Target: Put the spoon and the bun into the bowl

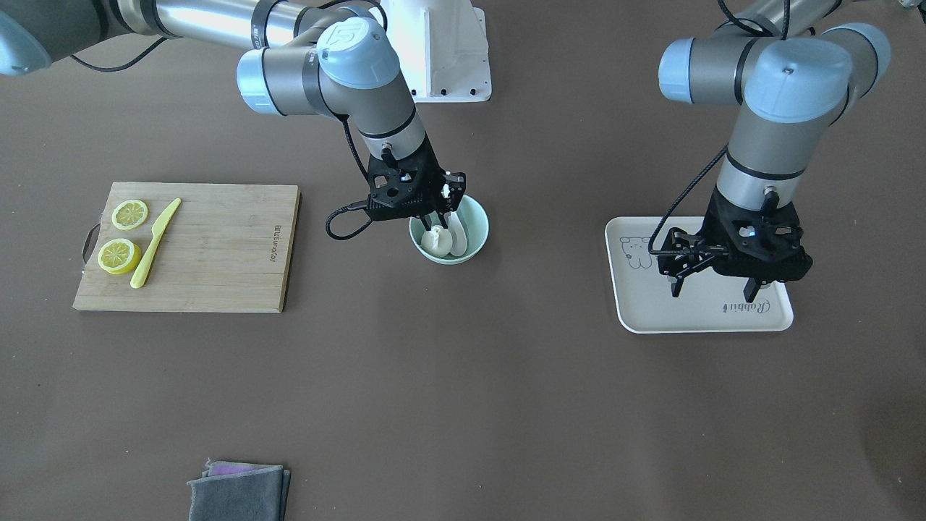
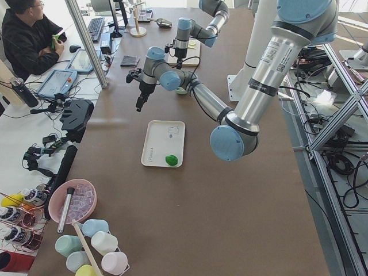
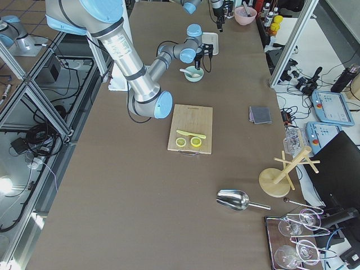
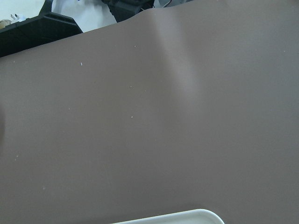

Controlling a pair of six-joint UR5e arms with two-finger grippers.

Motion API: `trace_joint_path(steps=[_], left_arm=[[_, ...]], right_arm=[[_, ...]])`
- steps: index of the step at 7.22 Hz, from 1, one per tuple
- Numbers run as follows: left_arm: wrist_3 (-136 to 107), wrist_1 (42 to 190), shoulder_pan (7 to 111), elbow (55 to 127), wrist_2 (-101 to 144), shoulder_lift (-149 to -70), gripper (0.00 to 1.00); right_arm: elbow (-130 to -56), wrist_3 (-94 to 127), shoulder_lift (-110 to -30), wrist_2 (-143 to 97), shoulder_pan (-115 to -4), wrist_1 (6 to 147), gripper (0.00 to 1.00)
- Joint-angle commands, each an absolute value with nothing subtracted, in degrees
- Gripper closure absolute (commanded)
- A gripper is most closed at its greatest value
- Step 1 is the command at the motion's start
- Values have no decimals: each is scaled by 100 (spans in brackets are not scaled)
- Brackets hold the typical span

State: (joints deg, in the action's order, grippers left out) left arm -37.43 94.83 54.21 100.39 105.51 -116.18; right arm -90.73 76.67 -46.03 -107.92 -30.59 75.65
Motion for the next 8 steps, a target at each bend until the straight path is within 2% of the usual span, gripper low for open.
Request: trace_joint_path(steps=[1,2,3,4,6,8], left_arm=[[-3308,9449,5432,10107,10930,-11497,2],[-3192,9431,5527,10160,11186,-11392,2],[-2947,9413,5685,10160,11206,-11338,2],[-2753,9378,5913,10169,11223,-11294,2],[-2733,9352,6753,10169,12027,-11049,2],[-1328,9343,7615,10125,12348,-10454,2]], right_arm=[[-9786,7508,-4858,-11168,-3346,8204,0],[-10365,6749,-5287,-11728,-3827,8627,0],[-11111,5610,-6144,-11812,-4076,8709,0],[-11553,4885,-6970,-11934,-4444,8727,0],[-11462,3838,-7818,-12541,-5549,8754,0],[-10972,1742,-8505,-13300,-6936,8763,0]])
